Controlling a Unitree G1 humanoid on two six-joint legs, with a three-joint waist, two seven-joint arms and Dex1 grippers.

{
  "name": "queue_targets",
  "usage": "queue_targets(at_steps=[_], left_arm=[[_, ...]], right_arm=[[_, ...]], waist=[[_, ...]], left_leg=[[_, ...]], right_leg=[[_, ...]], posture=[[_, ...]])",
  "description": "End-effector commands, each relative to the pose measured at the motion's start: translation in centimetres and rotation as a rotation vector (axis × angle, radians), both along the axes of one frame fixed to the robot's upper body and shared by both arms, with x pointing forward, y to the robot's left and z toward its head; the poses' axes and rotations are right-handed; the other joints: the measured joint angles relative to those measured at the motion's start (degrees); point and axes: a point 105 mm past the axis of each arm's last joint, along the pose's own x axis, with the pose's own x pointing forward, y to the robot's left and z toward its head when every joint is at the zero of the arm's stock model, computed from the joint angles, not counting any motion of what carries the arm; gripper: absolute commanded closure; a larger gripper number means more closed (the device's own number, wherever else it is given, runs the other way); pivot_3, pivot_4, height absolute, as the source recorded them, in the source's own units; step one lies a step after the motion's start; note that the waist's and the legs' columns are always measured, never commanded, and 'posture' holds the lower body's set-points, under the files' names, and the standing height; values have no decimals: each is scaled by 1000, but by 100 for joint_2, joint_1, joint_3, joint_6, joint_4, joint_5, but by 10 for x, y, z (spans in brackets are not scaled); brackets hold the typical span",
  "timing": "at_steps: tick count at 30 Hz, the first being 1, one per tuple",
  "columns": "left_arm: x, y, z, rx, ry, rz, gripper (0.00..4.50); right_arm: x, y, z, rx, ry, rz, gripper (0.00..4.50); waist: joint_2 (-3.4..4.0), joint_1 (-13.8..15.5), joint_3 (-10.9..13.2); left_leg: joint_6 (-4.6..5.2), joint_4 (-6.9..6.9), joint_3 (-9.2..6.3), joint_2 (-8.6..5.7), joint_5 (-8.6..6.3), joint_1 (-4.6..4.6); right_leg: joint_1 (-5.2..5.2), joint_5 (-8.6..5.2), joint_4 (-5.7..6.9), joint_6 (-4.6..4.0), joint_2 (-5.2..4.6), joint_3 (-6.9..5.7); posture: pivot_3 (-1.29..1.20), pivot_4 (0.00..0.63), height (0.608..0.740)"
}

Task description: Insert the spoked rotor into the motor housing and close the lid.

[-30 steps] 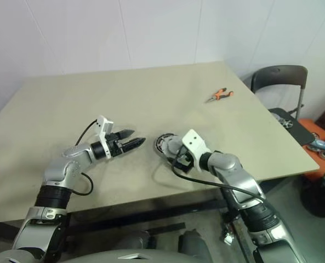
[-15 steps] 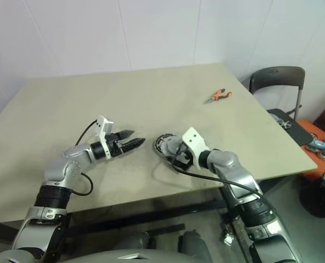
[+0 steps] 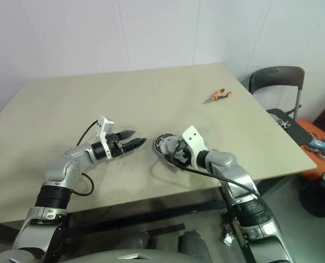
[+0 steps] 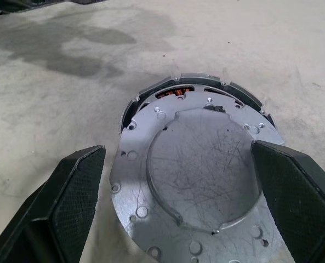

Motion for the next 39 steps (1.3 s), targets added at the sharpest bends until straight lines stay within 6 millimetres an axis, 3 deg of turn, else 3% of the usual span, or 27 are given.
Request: queue_targets(at_steps=[1,8,20,25,28,32,39], left_arm=[[1,0,18,-28,-58,-7,0],[0,0,17,-25,-58,0,0],[1,2,15,-21,-55,13,0],[1,1,14,-20,-56,17,0],[1,1,15,-22,-57,18,0],[2,0,14,-21,-56,18,0],[1,0,13,-21,-52,16,0]], right_arm=[[3,-1,-4,17,34,-27,57],[7,4,11,56,-4,-22,57],[10,-5,0,7,16,-46,57],[9,-4,-2,-3,7,-42,1333],[11,-2,-1,-6,5,-51,1488],[17,2,9,31,-9,-66,1488],[20,16,47,252,63,-49,1488]], waist=[[0,0,0],[2,5,1],[2,6,1],[2,6,1],[2,4,1],[2,-1,2],[6,3,4]], left_leg=[[0,0,0,0,0,0],[0,-4,0,0,0,-7],[0,-4,0,-1,0,-26],[0,-5,0,-1,0,-26],[0,-7,0,-1,0,-26],[0,-6,0,0,0,-25],[0,-8,0,-1,0,-36]], right_leg=[[0,0,0,0,0,0],[-6,0,-3,0,0,0],[-25,13,-3,-20,0,0],[-27,14,-4,-20,0,0],[-27,14,-4,-19,0,0],[-27,13,-3,-20,0,0],[-40,16,-2,-18,1,0]], posture=[[0,0,740],[0,0,740],[0,0,740],[0,0,740],[0,0,740],[0,0,740],[0,0,740]])
